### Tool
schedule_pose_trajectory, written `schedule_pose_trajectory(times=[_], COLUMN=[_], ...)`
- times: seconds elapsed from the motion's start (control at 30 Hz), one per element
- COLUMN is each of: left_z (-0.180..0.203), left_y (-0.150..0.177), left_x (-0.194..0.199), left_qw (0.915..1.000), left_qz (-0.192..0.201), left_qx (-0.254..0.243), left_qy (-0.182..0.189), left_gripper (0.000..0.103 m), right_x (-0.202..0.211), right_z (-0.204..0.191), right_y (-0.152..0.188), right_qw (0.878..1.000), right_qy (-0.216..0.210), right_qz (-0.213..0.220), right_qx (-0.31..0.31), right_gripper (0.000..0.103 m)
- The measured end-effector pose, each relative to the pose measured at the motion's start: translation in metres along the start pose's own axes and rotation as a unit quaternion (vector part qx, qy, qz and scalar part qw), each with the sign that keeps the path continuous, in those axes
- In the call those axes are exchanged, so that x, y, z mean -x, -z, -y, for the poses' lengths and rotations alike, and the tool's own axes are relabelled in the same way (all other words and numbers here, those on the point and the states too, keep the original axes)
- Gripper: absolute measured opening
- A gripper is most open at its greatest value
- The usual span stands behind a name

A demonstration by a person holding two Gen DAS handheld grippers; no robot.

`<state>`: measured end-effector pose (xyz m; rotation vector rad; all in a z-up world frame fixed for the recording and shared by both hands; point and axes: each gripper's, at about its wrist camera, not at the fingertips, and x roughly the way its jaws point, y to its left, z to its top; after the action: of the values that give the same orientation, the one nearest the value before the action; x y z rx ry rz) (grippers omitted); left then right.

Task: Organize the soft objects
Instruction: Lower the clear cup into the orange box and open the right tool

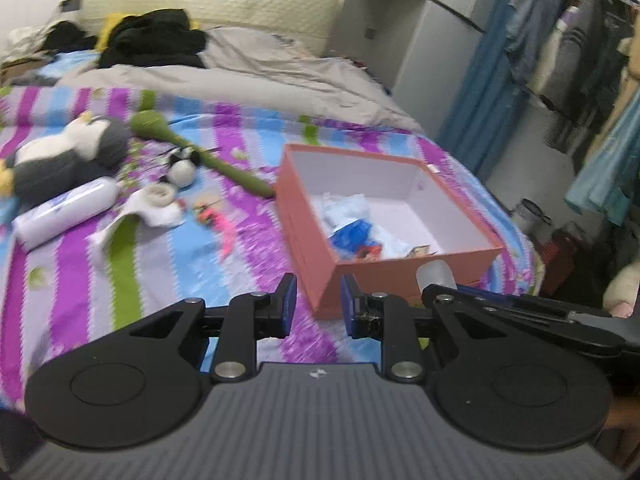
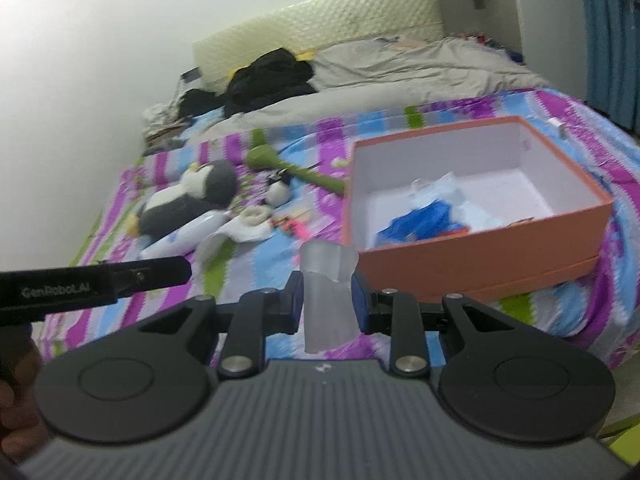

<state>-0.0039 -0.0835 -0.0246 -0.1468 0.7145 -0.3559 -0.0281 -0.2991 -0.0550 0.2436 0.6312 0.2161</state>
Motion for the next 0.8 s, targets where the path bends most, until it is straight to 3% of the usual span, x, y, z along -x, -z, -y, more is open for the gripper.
schedule_pose_trajectory(times=[0.23,0.53,0.8], left_z=[-0.014,-0.028,-0.014], left_y=[0.035,0.038,0.004], left_x=[0.025,0.023,-0.013], left_qw=[0.9985,0.9984,0.9992], left_qz=[0.015,0.023,0.031], left_qx=[0.004,0.037,0.023], left_qy=[-0.053,-0.038,-0.005], left_gripper=[0.028,0.028,0.028], right_x=[-0.002,-0.014,-0.043], right_z=[-0.023,-0.025,-0.002], right_y=[0.019,0.015,-0.023], right_qw=[0.999,1.0,0.999], right_qy=[-0.024,-0.005,0.032], right_qz=[-0.015,-0.006,0.015], right_qx=[0.018,0.03,0.039], right_gripper=[0.03,0.03,0.03])
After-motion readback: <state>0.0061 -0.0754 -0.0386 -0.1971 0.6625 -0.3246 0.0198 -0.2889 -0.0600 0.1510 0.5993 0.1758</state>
